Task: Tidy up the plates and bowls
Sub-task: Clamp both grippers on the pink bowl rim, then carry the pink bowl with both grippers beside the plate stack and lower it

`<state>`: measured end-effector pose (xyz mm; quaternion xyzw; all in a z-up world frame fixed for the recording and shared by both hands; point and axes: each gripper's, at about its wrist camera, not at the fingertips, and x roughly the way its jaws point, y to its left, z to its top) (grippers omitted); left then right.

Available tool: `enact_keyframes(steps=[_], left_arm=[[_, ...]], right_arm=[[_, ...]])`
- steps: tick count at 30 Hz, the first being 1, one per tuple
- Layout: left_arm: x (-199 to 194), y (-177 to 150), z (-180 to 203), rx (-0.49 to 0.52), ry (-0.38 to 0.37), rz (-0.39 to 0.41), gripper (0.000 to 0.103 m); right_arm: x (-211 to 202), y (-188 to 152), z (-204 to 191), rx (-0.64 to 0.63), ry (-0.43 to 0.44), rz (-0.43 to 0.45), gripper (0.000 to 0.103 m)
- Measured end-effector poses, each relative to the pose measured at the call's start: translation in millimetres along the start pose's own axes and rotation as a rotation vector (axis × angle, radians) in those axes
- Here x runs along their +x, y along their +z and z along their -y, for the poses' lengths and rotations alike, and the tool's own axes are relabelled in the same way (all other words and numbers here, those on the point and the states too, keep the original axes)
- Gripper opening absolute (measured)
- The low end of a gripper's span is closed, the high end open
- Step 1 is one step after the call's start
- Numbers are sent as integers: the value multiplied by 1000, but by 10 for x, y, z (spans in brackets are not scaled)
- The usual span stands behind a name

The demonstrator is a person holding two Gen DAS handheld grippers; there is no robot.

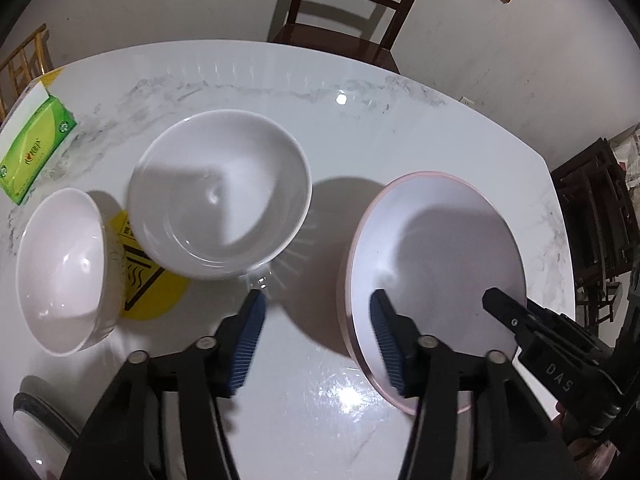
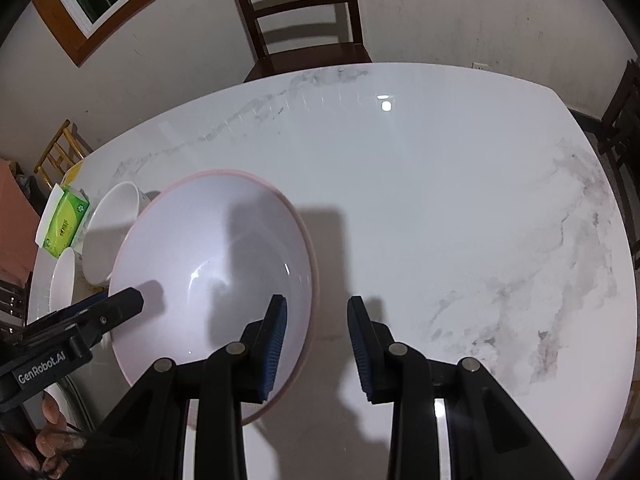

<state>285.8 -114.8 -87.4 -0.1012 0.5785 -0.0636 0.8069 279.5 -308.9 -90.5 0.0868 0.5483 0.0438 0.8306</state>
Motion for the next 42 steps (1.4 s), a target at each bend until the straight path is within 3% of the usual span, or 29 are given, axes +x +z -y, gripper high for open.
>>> enact_keyframes(steps=[1, 7, 20, 30, 42], left_arm=[[16, -2, -4, 4, -2, -1, 34], [17, -32, 76, 57, -55, -7, 10], [-229, -317, 66, 90, -57, -5, 10], [-605, -810, -97, 98, -40, 4, 10], [-915, -1460, -438, 77, -28, 4, 10]], right_arm=[[13, -2, 1, 2, 2, -2, 19], [38, -41, -13, 16, 14, -6, 13], [-267, -347, -89, 22, -4, -1, 12], [-618, -833, -405, -37, -4, 28, 12], [-788, -1483, -612, -57, 23, -9, 13]])
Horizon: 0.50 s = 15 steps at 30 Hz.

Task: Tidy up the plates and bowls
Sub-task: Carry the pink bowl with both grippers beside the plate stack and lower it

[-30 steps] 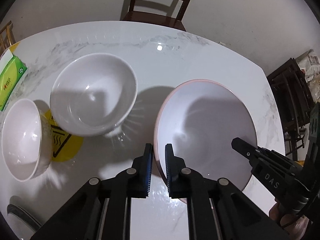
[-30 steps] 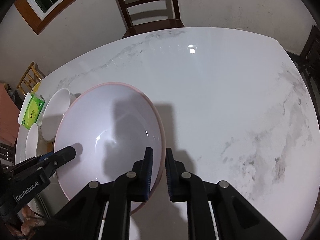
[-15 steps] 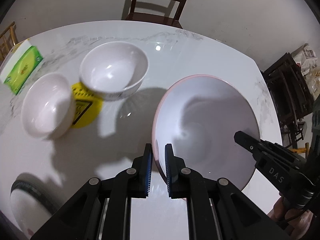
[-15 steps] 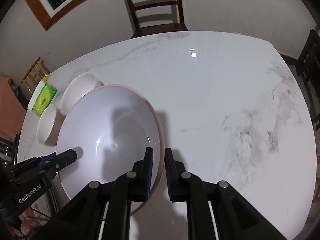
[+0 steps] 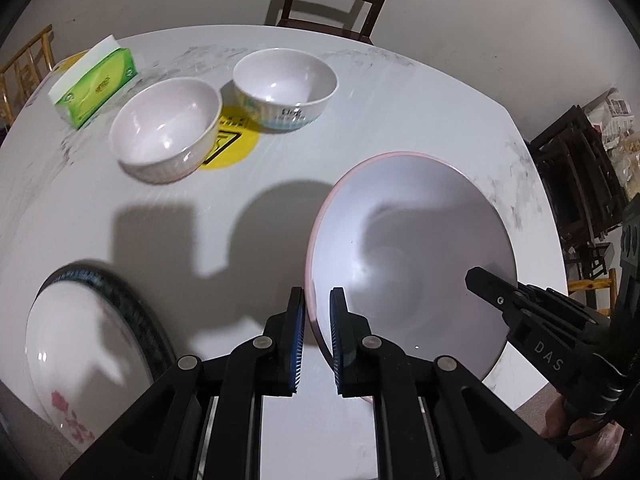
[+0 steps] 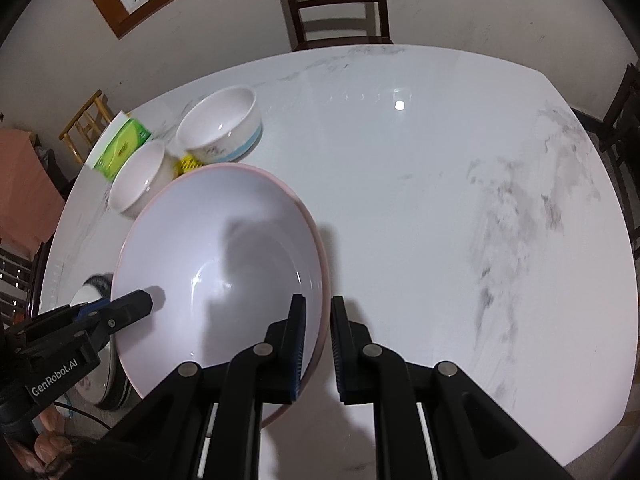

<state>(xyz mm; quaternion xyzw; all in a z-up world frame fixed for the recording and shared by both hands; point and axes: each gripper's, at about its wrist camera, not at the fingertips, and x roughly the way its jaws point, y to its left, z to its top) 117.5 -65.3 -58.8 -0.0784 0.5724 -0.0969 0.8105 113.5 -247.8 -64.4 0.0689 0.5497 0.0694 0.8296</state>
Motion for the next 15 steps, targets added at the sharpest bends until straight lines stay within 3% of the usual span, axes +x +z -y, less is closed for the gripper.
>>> enact_keyframes(steps=[15], left_arm=[[-44, -460, -224, -31, -3, -24, 10]], right_arm=[[13, -443, -152, -5, 23, -48, 13]])
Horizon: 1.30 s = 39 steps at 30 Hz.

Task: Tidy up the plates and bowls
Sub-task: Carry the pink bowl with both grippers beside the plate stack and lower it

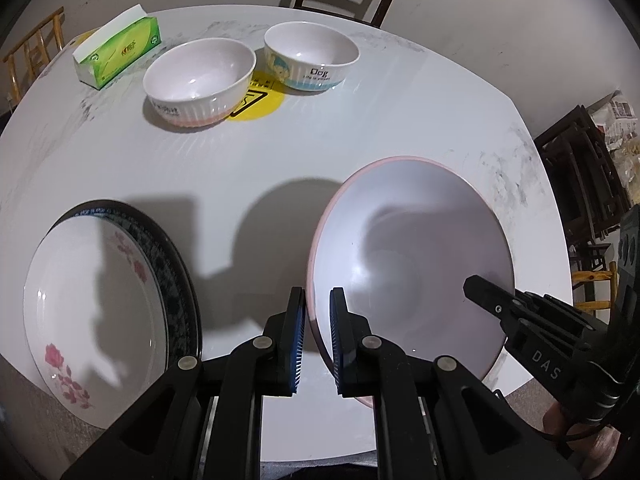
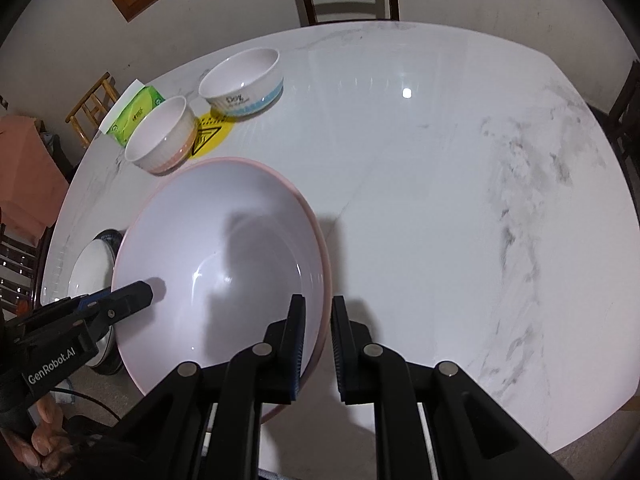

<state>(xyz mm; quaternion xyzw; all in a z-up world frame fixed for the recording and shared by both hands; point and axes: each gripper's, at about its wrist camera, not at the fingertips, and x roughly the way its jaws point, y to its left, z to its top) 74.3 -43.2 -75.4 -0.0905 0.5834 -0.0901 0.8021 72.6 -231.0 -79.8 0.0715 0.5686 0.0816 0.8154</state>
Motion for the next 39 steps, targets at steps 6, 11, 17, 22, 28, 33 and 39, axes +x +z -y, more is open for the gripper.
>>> enact_keyframes(steps=[6, 11, 17, 22, 28, 33, 39], left_arm=[[5, -73, -57, -7, -6, -7, 10], [30, -100, -66, -6, -5, -11, 10], [53, -137, -78, -9, -6, -21, 10], [62, -149, -84, -9, -4, -26, 10], [74, -174, -97, -13, -12, -32, 10], [99, -178, -106, -11, -19, -35, 10], [87, -162, -133, -14, -28, -18, 11]], right_arm=[[23, -78, -37, -5, -5, -9, 13], [45, -103, -47, -4, -7, -14, 14], [72, -139, -52, -2, -6, -26, 14], [112, -171, -64, 0, -2, -37, 14], [127, -235, -68, 3, 5, -45, 16], [139, -220, -85, 6, 13, -40, 16], [123, -230, -37, 17, 23, -38, 17]])
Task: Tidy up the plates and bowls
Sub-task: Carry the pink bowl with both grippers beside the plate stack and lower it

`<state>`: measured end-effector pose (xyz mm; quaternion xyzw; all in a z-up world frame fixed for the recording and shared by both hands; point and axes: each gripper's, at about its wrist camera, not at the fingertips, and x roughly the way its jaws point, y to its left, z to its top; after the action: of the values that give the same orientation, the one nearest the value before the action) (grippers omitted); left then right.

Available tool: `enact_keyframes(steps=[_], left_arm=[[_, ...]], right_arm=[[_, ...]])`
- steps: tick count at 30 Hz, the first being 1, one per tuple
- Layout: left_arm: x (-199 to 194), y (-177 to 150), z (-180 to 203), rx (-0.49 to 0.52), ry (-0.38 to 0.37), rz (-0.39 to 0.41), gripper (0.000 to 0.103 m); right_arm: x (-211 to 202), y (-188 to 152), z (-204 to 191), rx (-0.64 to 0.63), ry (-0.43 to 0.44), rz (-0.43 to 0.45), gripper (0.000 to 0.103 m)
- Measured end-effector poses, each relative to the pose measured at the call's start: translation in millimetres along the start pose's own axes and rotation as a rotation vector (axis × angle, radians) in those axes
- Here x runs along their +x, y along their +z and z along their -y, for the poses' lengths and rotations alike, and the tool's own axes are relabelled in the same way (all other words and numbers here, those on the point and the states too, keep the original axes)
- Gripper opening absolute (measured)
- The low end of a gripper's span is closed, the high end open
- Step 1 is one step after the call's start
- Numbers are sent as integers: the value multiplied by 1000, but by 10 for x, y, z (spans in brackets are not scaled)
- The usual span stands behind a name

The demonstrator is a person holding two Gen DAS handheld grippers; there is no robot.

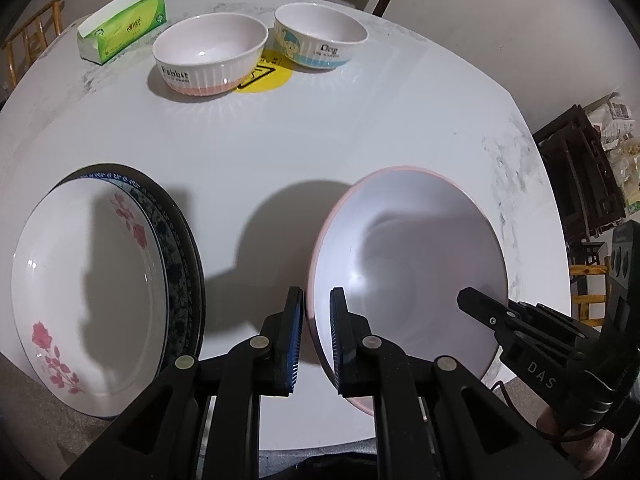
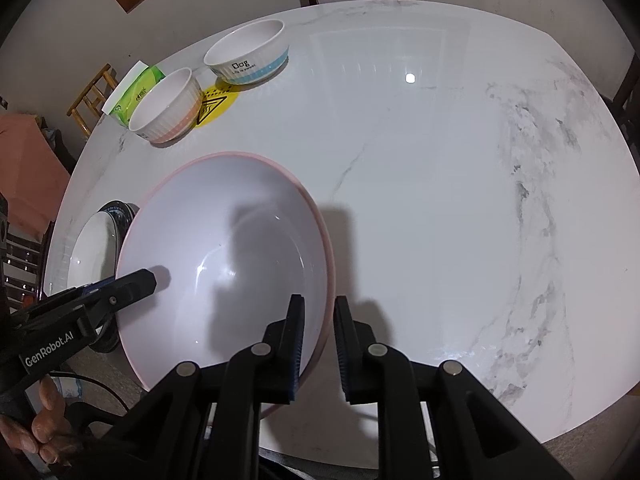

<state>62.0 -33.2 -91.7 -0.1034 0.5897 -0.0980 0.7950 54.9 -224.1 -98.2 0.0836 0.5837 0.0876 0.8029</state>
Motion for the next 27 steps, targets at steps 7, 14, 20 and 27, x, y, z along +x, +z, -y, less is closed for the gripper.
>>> enact_keyframes(steps=[7, 14, 20, 27], left_arm=[[-88, 22, -76, -19, -9, 29, 21], [-230, 47, -193, -36, -24, 59, 23], [-422, 100, -288, -39, -73, 103, 23], [-597, 234, -389, -48, -57, 156, 23]], right_arm=[[-121, 43, 42, 11, 4, 35, 29], [-275, 124, 62, 21, 0, 80, 30], [-390, 210, -9, 13, 2, 119, 30], [-453, 303, -197, -22, 45, 128, 30]])
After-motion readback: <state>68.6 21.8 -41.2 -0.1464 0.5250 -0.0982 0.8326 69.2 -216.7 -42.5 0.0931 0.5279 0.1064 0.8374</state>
